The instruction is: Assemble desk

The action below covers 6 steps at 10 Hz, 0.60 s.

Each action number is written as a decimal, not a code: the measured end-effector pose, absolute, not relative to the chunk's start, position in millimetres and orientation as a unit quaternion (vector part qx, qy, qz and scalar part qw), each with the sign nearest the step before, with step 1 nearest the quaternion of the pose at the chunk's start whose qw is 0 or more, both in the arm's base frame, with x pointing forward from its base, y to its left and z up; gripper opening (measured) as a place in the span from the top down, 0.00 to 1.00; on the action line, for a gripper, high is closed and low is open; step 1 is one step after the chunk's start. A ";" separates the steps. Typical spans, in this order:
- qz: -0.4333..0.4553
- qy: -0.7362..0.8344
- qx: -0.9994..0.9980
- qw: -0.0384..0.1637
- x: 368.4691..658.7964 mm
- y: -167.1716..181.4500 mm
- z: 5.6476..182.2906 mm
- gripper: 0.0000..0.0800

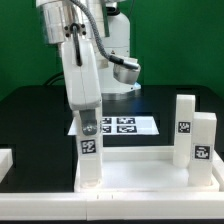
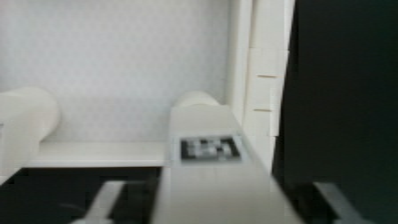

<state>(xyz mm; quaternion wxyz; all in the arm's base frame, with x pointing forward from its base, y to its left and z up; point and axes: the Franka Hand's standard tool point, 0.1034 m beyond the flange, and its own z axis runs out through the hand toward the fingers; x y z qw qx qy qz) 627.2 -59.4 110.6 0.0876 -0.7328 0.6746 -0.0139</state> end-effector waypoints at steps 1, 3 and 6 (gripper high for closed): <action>-0.018 0.599 -0.797 0.082 626.5 -59.3 111.4 0.29; -0.026 0.462 -0.883 0.079 623.6 -63.7 111.0 0.21; -0.038 0.346 -0.935 0.063 624.3 -64.3 111.1 0.19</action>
Offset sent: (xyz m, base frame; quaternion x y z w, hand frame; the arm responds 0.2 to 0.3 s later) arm 0.0000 0.0000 0.0000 0.0000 0.0000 -0.1938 0.9810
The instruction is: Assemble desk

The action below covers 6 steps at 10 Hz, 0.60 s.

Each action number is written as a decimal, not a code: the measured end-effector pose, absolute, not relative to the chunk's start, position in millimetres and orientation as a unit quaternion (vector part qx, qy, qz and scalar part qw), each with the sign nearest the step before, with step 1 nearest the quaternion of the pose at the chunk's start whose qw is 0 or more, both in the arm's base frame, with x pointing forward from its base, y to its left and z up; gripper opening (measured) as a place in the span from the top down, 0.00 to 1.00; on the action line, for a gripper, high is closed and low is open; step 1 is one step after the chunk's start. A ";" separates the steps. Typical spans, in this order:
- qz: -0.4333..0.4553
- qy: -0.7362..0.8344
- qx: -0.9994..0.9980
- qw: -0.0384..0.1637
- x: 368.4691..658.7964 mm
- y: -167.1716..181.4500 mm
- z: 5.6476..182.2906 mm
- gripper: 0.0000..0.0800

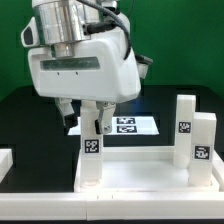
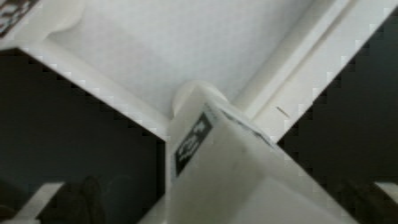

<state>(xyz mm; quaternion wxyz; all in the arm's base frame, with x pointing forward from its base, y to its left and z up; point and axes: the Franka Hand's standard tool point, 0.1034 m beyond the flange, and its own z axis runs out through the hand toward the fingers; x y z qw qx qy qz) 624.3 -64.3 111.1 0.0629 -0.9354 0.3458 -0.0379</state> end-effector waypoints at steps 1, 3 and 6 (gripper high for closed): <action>-0.049 0.232 -0.971 0.037 627.7 -56.4 114.2 0.19; -0.046 0.094 -0.994 0.034 627.7 -46.8 118.0 0.19; -0.045 0.148 -0.987 0.037 627.3 -47.7 116.8 0.51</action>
Offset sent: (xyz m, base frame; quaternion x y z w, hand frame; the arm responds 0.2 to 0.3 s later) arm 0.0000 0.0000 0.0000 0.0000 0.0000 0.0650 0.9979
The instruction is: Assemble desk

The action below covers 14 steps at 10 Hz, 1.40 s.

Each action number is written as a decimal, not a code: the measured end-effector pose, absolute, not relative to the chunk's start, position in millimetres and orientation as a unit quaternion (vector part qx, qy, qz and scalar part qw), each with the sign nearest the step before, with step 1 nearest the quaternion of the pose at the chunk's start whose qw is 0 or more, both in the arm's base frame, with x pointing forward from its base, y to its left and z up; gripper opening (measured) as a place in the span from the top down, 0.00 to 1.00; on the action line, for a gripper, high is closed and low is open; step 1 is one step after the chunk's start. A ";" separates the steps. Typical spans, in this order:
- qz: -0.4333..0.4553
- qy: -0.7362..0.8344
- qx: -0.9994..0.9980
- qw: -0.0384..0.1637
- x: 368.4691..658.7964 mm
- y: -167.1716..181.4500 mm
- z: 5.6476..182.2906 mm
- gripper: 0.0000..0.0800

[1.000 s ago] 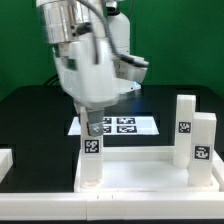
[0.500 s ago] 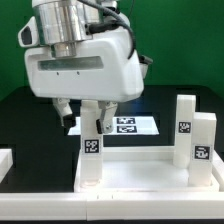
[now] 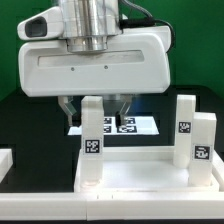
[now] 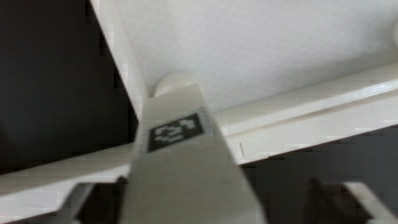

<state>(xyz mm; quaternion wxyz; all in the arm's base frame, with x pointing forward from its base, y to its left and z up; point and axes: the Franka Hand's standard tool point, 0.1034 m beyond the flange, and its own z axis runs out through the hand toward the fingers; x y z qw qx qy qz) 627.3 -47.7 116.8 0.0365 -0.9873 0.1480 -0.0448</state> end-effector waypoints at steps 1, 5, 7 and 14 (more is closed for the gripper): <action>-0.043 0.184 -0.981 0.038 627.3 -47.8 116.6 0.51; -0.034 0.423 -0.904 0.046 630.4 -52.0 115.0 0.64; -0.015 0.594 -0.802 0.060 630.5 -48.8 114.0 0.64; -0.025 0.422 -0.903 0.073 629.0 -44.7 114.7 0.30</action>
Offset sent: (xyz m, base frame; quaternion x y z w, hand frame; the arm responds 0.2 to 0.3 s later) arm 0.0108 -0.0076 -0.0047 -0.0246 -0.0069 0.2592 0.9655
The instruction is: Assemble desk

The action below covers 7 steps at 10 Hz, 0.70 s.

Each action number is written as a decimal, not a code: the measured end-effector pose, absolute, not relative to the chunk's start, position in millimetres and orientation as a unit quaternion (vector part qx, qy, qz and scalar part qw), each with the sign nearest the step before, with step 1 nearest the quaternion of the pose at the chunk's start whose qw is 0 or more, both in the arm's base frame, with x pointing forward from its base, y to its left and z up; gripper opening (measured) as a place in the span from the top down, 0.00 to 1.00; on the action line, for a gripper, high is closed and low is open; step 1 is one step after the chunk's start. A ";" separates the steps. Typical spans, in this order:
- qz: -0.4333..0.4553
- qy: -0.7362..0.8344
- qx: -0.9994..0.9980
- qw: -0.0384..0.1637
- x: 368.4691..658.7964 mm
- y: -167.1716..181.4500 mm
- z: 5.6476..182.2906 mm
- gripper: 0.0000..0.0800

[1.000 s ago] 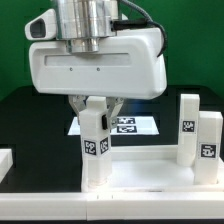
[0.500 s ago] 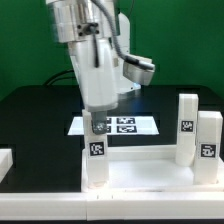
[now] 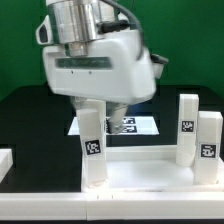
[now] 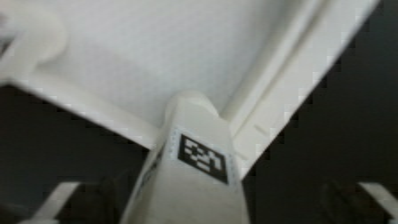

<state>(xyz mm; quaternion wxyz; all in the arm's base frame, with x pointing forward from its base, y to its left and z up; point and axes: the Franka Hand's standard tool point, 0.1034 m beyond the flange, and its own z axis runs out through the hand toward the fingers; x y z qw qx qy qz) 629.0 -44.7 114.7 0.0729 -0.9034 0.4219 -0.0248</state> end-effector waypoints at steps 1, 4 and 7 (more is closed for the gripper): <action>-0.029 0.414 -0.907 0.073 626.8 -46.3 115.7 0.22; -0.034 0.318 -0.946 0.063 625.7 -49.3 113.8 0.19; -0.050 0.139 -0.988 0.042 627.0 -57.0 114.6 0.19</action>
Offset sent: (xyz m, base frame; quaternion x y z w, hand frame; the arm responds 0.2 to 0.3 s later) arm 0.0000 0.0000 0.0000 0.0000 0.0000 -0.1938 0.9810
